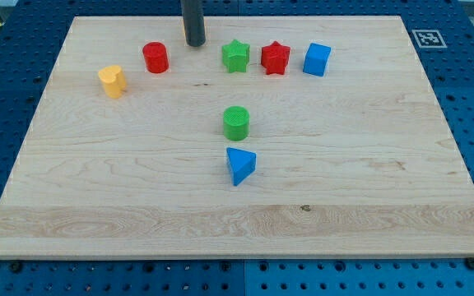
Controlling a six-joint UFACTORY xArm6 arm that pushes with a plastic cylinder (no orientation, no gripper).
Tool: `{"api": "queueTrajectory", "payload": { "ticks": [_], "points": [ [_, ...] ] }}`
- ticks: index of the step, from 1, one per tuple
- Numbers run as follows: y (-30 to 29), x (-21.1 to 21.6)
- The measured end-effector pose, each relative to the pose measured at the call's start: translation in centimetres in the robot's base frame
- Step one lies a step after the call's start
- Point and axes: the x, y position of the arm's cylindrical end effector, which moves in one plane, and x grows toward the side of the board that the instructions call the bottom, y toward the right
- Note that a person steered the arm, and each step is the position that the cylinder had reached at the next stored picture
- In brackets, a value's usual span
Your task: Move the red circle closer to the yellow heart
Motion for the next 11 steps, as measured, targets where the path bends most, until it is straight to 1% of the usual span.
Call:
{"api": "queueTrajectory", "payload": {
  "ticks": [1,2,3,4,5,6,7,8,9,10,11],
  "points": [
    [-1.2,0.2],
    [-4.0,1.7],
    [-7.4,4.3],
    [-10.3,7.8],
    [-11.7,9.8],
    [-10.6,8.9],
    [-8.2,6.7],
    [-7.8,2.8],
    [-7.3,3.6],
    [-7.3,8.6],
    [-7.3,12.0]
  ]
}}
